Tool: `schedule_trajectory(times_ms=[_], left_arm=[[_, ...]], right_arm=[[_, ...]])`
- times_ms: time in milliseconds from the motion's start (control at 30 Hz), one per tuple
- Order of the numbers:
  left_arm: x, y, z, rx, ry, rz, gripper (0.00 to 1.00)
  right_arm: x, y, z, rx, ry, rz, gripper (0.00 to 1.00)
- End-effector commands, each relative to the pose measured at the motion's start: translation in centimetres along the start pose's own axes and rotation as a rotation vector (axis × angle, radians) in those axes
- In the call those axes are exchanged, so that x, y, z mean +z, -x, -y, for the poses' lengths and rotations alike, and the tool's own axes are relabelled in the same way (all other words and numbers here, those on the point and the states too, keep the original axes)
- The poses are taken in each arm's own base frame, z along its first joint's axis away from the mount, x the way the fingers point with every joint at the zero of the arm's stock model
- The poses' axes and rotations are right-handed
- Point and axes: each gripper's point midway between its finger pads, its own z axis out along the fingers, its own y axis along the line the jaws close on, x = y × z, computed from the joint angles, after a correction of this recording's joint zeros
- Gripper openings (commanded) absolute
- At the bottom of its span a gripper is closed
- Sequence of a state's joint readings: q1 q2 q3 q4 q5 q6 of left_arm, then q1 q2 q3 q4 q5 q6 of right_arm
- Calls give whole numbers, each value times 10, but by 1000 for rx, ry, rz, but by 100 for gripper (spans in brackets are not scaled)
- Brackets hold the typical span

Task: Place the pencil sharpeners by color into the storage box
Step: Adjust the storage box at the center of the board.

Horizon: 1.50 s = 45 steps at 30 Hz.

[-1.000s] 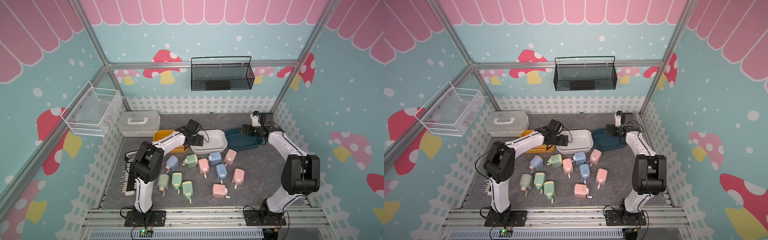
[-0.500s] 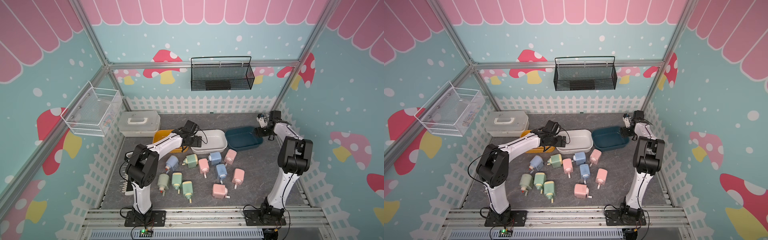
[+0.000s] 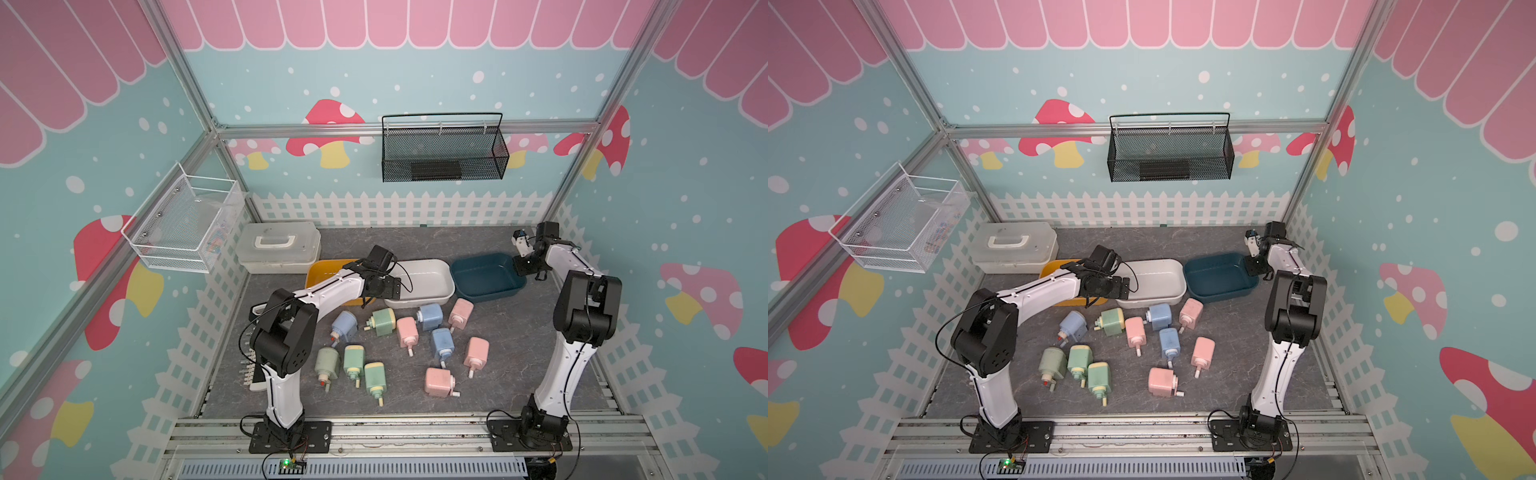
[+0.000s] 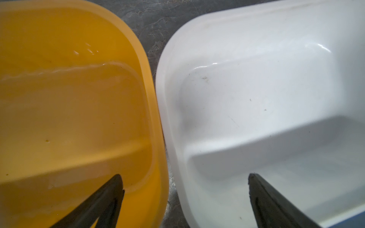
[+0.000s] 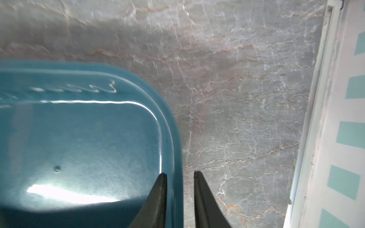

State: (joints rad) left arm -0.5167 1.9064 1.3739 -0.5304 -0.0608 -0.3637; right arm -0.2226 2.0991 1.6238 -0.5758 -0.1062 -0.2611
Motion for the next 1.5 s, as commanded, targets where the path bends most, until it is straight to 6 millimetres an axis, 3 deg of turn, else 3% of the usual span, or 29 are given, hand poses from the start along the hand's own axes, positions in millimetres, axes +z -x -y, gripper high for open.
schedule_trajectory(times_ms=[0, 200, 433, 767, 967, 1067, 1233, 1333, 1367, 1400, 1467], left_arm=[[-14, 8, 2, -5, 0, 38, 99], [-16, 9, 1, -2, 6, 43, 99], [-15, 9, 1, 3, 7, 42, 99], [-17, 8, 3, 3, -6, 40, 99], [-25, 7, 8, 13, -45, 49, 99], [-33, 10, 12, 17, -75, 80, 99], [-45, 13, 17, 7, -113, 116, 99], [-50, 13, 20, 2, -132, 127, 99], [-51, 13, 21, -1, -138, 130, 99], [-51, 13, 23, 0, -146, 129, 99], [-54, 13, 27, 5, -161, 132, 99]], right_arm=[[-5, -16, 6, 11, -52, -51, 22], [-10, -25, 11, 50, -97, -75, 20], [-13, -22, -5, 70, -15, -41, 19], [-20, -33, -20, 172, 38, -59, 21], [-26, -41, -19, 205, 15, -90, 24], [-40, -35, -20, 219, 13, -53, 34], [-81, -19, -24, 297, 12, 78, 72], [-105, -14, -36, 361, 49, 191, 83], [-115, -12, -42, 381, 67, 236, 94], [-122, -11, -48, 403, 85, 274, 99], [-135, -17, -61, 443, 126, 339, 98]])
